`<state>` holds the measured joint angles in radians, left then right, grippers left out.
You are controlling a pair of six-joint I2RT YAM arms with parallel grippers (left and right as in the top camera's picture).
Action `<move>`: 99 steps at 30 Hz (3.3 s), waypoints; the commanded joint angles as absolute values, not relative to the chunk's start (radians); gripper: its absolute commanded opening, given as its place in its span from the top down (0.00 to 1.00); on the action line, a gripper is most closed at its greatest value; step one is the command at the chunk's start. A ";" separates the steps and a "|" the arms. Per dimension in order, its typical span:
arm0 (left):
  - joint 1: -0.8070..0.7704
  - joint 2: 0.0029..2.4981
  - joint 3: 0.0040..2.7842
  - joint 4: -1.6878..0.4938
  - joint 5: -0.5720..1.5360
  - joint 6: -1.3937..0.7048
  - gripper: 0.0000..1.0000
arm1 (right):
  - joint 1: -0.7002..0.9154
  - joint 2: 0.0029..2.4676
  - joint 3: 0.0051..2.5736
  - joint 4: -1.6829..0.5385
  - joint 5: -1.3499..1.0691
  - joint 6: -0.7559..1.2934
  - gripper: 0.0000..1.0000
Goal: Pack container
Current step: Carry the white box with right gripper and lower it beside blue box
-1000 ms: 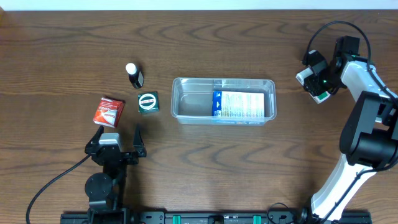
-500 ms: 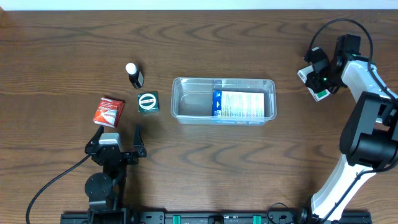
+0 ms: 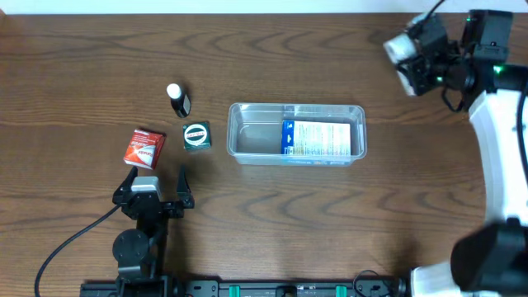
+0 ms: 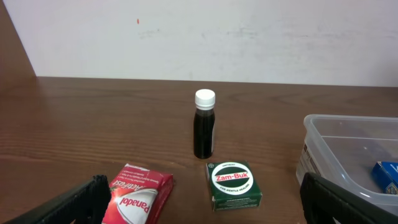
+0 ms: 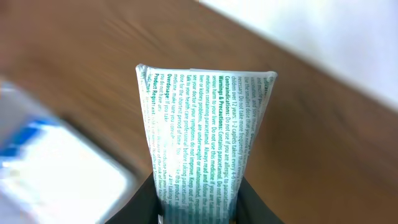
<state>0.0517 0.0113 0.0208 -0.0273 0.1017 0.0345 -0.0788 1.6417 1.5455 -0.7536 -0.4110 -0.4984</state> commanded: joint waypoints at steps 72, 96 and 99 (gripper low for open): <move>0.057 0.011 0.004 -0.062 0.116 0.048 0.02 | 0.305 2.016 1.541 -0.980 -0.265 -1.169 0.99; 0.057 0.011 0.004 -0.062 0.116 0.049 0.02 | 0.293 2.016 1.541 -0.980 -0.265 -1.168 0.64; 0.057 0.011 0.004 -0.062 0.116 0.049 0.02 | 0.293 2.016 1.541 -0.980 -0.265 -1.168 0.62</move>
